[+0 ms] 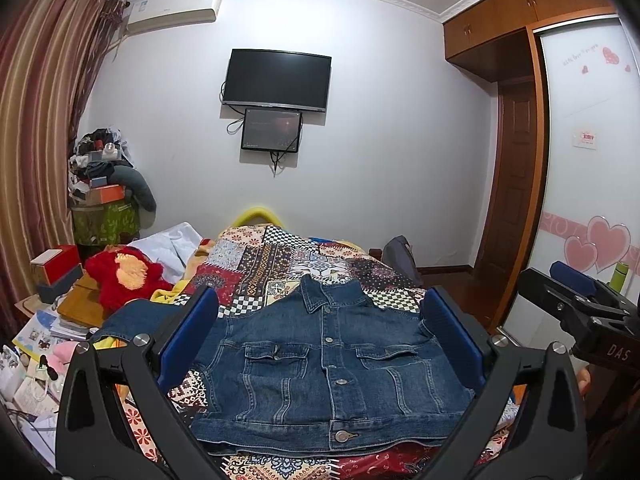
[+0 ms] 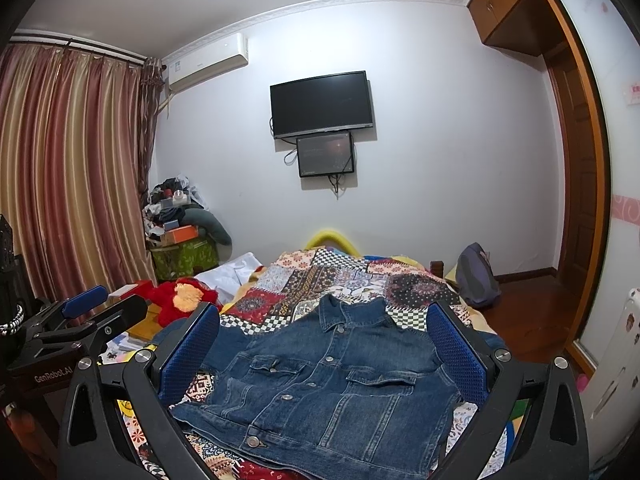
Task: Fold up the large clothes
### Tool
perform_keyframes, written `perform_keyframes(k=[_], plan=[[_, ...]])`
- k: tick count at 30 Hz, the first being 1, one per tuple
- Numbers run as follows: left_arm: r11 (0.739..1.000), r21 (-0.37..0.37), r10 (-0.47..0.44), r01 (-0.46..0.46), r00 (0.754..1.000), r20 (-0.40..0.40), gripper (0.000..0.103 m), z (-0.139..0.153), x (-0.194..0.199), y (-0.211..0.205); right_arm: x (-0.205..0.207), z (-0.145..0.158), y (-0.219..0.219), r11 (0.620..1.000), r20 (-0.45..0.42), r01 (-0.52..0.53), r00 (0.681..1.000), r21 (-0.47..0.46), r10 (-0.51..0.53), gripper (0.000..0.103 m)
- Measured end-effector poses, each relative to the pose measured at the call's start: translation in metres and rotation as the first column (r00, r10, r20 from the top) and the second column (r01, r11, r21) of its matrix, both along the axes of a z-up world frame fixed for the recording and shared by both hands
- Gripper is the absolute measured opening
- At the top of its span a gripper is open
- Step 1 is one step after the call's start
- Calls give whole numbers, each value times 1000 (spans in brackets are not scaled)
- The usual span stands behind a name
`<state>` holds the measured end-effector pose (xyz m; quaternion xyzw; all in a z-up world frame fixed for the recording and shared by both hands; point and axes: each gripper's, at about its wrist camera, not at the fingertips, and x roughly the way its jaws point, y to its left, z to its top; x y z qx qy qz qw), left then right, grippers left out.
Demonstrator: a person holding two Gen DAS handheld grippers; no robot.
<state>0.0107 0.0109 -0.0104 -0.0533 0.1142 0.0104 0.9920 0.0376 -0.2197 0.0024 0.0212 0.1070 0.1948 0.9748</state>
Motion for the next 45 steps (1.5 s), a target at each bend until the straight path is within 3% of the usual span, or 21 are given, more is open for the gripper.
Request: perform_keyframes(k=[7,15,24,30,39,45], plan=[[1000,3,14,-14,1000,-4,103,-1,4,4,9,-21,7,1000,-11,0,1000,-7,0,103],[999,-8,36,-36,999,-30,103,-8,21,18,27,-20,14,1000,-45,3,999,-26,-4,103],[995,-42,80,-87,988,-132,103,-31,79,61,85,-33,38,997,-141,-14,990,-71,4,103],[985,-94,121,-145,968,-221,103,-56,125,108,139,-48,64,993,-209,-46,978,-112,22,103],[938,-186,196,-293,889,-414,103,-119,188,214,224,-75,107,980,-271,-64,963,-190,11,103],[913,-155,228,-378,786,-574,103,-173,213,267,284,-115,127,961,-396,-129,918,-245,22,103]])
